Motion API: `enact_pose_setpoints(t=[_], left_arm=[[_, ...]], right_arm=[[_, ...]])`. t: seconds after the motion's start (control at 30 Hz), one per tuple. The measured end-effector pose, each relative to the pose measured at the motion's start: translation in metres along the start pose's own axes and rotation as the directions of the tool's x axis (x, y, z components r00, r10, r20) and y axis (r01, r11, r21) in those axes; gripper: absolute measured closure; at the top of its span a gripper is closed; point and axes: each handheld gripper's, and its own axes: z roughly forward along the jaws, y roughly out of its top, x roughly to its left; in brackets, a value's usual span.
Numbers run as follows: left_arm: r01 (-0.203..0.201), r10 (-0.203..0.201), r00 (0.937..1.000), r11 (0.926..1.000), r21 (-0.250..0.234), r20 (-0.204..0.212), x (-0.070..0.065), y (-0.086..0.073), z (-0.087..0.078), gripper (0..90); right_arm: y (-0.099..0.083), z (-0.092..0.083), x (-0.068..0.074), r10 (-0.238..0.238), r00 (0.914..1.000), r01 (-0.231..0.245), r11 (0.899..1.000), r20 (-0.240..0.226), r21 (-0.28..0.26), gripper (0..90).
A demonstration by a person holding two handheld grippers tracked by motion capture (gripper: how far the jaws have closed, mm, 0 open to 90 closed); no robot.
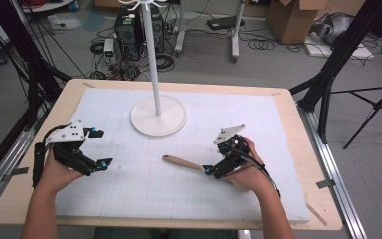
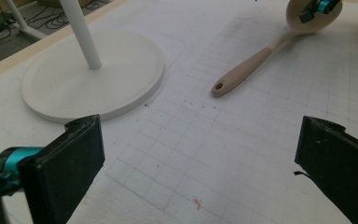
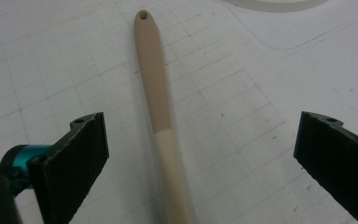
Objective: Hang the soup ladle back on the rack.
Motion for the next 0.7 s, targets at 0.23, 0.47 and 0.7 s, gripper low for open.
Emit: enact_pose_setpoints(t=[0.23,0.47,0.7], left_arm=[[0.002,-0.002,1.0000,1.0000,-0.002,-0.003,0.001,0.000,-0.001,1.7],[-0.002,0.002,1.0000,1.0000,-0.008,-0.003,0.000,0.001,-0.003,1.7],[0.004,-0.004,1.0000,1.0000,0.001,-0.005,0.001,-0.001,-0.001,1.7]], right_arm=[[0.009,0.020,0.003,-0.014,0.9998,0.013,0.996,0.017,0.089,4.1],[0.012,0.031,0.004,-0.021,0.9997,0.020,0.992,0.010,0.126,6.1],[0.012,0.039,0.007,-0.044,0.9990,0.042,0.985,0.005,0.168,15.7]])
